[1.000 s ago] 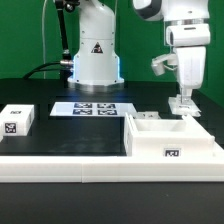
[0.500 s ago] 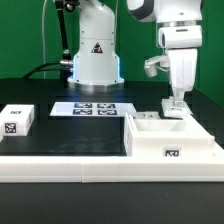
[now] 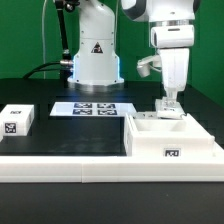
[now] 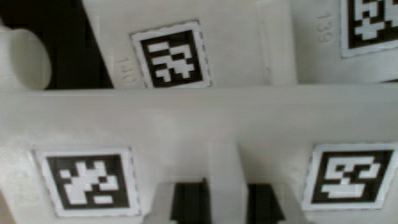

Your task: Assemble cabinet

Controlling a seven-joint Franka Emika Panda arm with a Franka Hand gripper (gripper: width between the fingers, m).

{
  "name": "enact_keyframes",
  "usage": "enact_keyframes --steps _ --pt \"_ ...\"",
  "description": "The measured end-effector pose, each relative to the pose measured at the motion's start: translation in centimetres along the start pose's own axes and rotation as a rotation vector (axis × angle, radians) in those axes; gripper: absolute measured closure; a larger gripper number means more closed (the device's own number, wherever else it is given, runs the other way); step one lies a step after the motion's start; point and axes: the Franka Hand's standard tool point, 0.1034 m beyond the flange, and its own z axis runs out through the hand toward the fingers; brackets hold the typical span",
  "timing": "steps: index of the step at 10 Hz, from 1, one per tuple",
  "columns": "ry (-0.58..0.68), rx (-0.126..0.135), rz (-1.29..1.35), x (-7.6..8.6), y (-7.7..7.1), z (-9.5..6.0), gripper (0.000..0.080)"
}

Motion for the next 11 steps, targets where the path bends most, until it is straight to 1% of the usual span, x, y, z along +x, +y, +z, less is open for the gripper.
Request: enact_keyframes --steps 3,5,6,11 --pt "-0.002 0.002 -0.002 -0.1 0.1 0.0 0.0729" --pt "0.001 -0.009 -0.002 0.0 1.0 -0.3 0.0729" --pt "0.003 -0.014 -0.001 0.0 1.2 -0.4 0.0729" --pt "0.002 -0.010 0.001 0.0 1.3 -0.2 0.0729"
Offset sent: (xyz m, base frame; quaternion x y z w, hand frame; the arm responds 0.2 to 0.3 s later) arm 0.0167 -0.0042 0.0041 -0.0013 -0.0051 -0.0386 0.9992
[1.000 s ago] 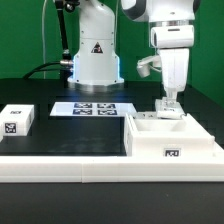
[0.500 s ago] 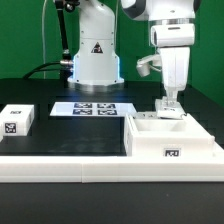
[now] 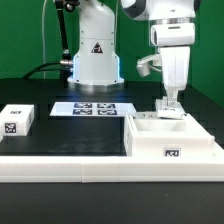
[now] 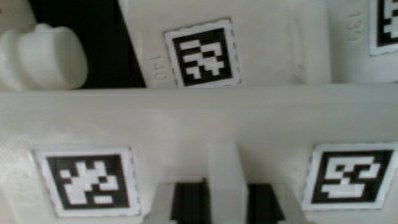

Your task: Assemble cabinet

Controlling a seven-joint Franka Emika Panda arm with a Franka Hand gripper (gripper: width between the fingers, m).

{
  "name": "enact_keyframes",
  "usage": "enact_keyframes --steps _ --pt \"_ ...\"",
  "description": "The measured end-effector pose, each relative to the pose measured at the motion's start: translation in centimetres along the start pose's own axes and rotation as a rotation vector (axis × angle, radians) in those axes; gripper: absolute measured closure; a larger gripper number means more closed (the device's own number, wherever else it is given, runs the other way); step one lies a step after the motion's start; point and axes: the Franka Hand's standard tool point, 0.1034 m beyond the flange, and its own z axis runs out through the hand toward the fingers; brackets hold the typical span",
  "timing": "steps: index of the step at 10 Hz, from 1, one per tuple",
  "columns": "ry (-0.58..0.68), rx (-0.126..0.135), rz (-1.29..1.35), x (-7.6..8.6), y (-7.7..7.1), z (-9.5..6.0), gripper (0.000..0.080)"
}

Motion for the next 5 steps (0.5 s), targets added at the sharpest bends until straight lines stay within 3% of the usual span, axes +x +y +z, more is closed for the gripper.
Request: enact_keyframes --steps 5 --pt "-0.002 0.004 0.001 0.04 0.13 0.13 0.0729"
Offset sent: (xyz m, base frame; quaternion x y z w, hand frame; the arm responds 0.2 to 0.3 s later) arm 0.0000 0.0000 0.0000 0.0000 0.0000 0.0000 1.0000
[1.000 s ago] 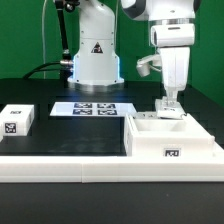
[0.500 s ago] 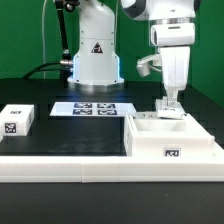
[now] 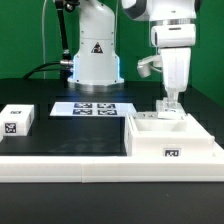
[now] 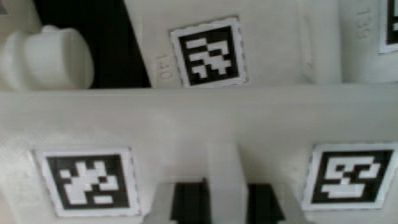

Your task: Assemble cabinet

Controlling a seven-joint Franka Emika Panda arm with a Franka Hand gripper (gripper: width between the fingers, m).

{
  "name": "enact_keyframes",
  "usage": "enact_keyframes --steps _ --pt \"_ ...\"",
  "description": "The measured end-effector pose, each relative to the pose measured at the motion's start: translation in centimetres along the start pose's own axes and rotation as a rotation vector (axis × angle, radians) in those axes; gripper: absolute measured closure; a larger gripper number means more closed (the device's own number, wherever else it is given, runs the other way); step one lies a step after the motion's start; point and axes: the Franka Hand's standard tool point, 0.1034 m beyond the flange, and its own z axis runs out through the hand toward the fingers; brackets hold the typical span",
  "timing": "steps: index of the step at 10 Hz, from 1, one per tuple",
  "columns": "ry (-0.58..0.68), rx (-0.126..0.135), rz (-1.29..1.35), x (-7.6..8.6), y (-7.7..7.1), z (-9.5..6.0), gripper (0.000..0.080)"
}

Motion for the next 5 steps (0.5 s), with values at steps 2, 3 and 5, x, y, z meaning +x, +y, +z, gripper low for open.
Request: enact_keyframes --steps 2,3,5 --pt "-0.001 0.001 -0.001 -0.05 0.03 0.00 0.0729" --pt "-0.009 0.011 -0.003 -0.28 0.10 0.02 0.0729" --pt "-0.035 0.048 -0.002 -0.45 0.24 -0.04 0.0729"
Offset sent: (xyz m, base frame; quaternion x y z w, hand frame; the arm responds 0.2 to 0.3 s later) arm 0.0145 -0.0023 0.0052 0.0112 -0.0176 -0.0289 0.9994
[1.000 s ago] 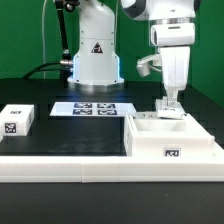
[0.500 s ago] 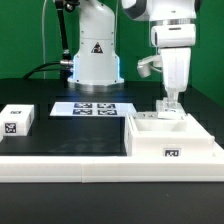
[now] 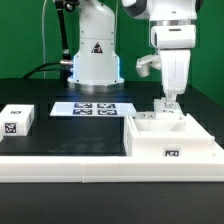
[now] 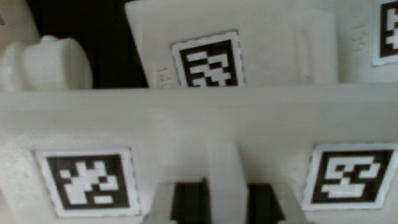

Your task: Assemble cabinet

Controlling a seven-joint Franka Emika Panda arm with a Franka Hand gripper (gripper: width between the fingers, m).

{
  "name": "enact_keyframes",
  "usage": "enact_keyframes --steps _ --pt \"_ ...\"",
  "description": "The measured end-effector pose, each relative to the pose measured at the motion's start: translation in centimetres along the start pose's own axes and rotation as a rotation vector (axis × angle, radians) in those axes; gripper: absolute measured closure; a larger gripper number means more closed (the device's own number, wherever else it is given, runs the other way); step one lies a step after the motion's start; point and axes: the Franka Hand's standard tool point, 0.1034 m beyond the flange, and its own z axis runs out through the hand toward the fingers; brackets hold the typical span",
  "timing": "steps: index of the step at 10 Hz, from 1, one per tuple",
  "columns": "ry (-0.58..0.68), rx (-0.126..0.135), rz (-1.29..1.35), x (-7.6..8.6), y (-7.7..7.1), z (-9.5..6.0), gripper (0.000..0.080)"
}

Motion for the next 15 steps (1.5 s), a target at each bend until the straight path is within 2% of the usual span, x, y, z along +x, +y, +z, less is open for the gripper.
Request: enact_keyframes --steps 1,2,6,8,10,11,15 --pt "-0.020 0.029 0.000 -0.10 0.09 -0.10 0.0729" --pt "-0.028 0.041 0.001 -0.18 0.14 -0.11 0.0729" --pt "-0.027 0.041 0.003 -0.24 0.08 0.00 0.0729" --pt "-0.023 0.036 -0.004 -0.32 0.15 0.00 0.0729" --pt "0.003 -0.004 -0.053 -0.80 -0.06 0.10 0.0729" --pt "0.006 -0.008 -0.065 -0.94 -0.65 0.22 0.0729" --pt "0.006 -0.008 -0.053 -0.93 -0.73 0.12 0.0729"
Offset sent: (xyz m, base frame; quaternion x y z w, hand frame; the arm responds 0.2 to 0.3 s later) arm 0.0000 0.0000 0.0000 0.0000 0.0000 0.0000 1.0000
